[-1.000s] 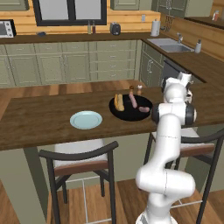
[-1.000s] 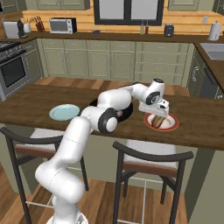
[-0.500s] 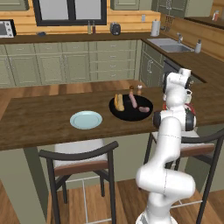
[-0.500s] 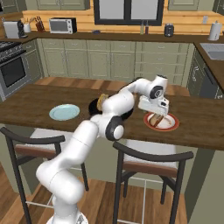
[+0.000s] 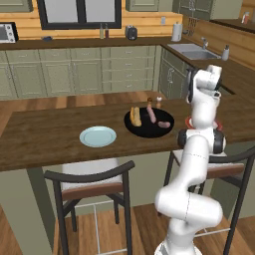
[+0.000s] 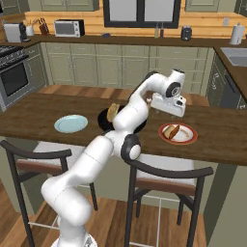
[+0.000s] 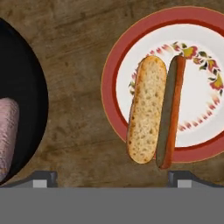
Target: Place one bun and one sausage from the bowl on each plate.
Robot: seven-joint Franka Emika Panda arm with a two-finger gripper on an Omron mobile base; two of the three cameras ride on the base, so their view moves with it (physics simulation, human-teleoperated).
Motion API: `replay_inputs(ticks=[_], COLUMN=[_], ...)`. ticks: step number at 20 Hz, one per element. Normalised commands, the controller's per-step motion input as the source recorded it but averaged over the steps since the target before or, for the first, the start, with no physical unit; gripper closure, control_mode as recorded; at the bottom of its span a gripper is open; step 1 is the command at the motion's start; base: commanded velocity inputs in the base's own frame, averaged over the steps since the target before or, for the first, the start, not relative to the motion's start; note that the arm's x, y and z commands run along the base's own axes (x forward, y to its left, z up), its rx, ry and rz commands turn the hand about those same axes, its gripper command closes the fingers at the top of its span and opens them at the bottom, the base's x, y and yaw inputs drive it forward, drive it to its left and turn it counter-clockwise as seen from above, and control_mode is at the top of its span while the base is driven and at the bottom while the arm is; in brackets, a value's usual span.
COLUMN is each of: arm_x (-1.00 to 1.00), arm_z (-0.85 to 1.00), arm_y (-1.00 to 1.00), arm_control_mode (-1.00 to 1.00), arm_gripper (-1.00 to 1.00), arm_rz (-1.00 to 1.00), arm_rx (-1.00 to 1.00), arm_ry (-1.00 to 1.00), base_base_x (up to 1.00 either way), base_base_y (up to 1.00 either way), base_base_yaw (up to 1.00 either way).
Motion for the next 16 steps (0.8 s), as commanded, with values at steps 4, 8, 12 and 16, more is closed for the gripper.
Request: replay_inputs(ticks=[4,8,12,16], arm_x=[-0.05,-0.32,-0.05,0.00], arm_z=[0.14,0.00,0.00,-0.08], arm_y=[0.95,0.95,0.91,0.72], arm_control_mode=[-1.00,-1.00,-1.00,-1.00], arm_gripper=[-1.00,-1.00,-1.00,-1.00], arm_rz=[0.02,0.07,0.09,0.16], arm_rx=[0.00,-0.03,-0.03,-0.04], arm_ry=[0.00,0.00,0.06,0.18], base_base_x=[0.00,0.00,0.00,0.00], base_base_y=[0.00,0.00,0.00,0.00], base_base_yaw=[0.00,0.00,0.00,0.00])
